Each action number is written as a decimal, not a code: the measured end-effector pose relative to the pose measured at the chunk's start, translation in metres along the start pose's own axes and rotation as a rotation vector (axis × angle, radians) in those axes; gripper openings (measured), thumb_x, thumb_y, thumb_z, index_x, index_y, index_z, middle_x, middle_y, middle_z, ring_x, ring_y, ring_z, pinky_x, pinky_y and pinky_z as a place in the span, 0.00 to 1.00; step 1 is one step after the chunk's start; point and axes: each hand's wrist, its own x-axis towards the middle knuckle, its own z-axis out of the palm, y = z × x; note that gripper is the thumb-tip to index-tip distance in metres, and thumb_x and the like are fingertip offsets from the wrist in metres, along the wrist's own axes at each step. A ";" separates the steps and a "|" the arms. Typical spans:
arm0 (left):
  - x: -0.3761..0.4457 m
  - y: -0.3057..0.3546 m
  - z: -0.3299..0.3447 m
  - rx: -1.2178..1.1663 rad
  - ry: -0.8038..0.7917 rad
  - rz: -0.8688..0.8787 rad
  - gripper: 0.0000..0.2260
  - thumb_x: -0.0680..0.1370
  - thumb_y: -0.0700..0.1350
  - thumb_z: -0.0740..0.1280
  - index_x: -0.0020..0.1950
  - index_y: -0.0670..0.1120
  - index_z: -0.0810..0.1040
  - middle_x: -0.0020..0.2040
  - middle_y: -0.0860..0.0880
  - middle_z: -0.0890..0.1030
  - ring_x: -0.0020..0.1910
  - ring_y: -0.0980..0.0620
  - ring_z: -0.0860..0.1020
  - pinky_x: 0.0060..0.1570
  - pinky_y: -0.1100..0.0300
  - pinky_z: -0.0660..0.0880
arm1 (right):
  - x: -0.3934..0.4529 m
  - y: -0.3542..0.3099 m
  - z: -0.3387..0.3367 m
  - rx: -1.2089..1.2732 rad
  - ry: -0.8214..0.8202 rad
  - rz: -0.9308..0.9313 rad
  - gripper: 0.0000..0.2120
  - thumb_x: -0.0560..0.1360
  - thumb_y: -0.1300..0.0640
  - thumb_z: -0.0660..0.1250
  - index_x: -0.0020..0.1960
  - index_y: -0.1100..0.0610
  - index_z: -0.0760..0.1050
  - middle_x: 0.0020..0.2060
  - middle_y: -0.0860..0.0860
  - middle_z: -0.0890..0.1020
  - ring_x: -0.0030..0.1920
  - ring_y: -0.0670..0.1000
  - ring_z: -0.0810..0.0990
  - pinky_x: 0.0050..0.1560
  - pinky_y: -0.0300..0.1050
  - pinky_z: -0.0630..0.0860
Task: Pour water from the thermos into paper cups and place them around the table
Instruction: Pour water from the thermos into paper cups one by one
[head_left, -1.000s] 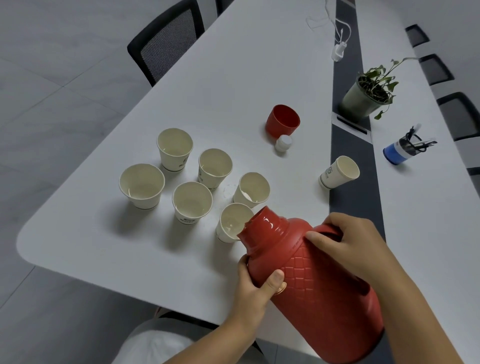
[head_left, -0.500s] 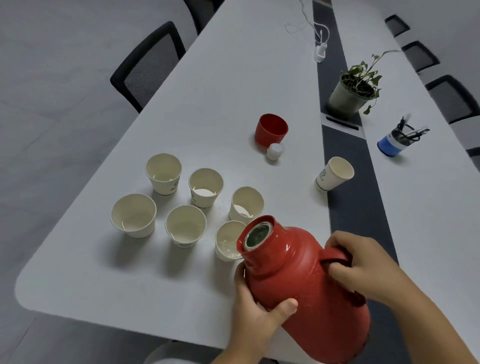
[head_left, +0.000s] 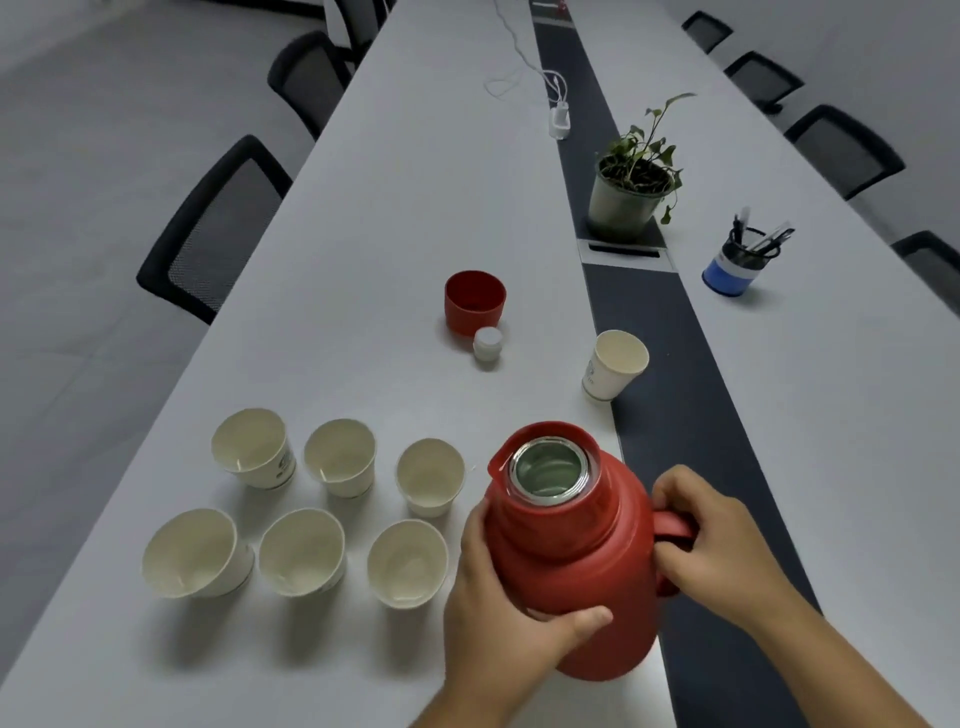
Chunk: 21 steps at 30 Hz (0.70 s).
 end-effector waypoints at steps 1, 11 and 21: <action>0.011 0.006 0.002 0.027 -0.016 0.008 0.45 0.45 0.61 0.73 0.57 0.73 0.55 0.57 0.71 0.68 0.55 0.77 0.68 0.50 0.77 0.66 | 0.007 0.002 -0.002 0.031 0.034 -0.006 0.11 0.57 0.63 0.60 0.35 0.48 0.65 0.36 0.51 0.77 0.29 0.55 0.75 0.30 0.50 0.75; 0.142 0.040 0.000 0.287 -0.119 0.111 0.41 0.46 0.59 0.72 0.55 0.72 0.56 0.57 0.67 0.69 0.57 0.62 0.71 0.55 0.67 0.68 | 0.115 0.036 0.023 0.365 0.241 0.076 0.12 0.55 0.64 0.58 0.31 0.47 0.68 0.26 0.54 0.75 0.27 0.61 0.72 0.28 0.60 0.76; 0.222 0.036 -0.028 0.306 -0.039 0.144 0.42 0.45 0.54 0.74 0.55 0.70 0.59 0.57 0.68 0.68 0.57 0.68 0.69 0.50 0.72 0.66 | 0.206 0.029 0.066 0.480 0.282 -0.092 0.14 0.57 0.63 0.58 0.32 0.45 0.61 0.22 0.43 0.69 0.29 0.41 0.72 0.29 0.33 0.65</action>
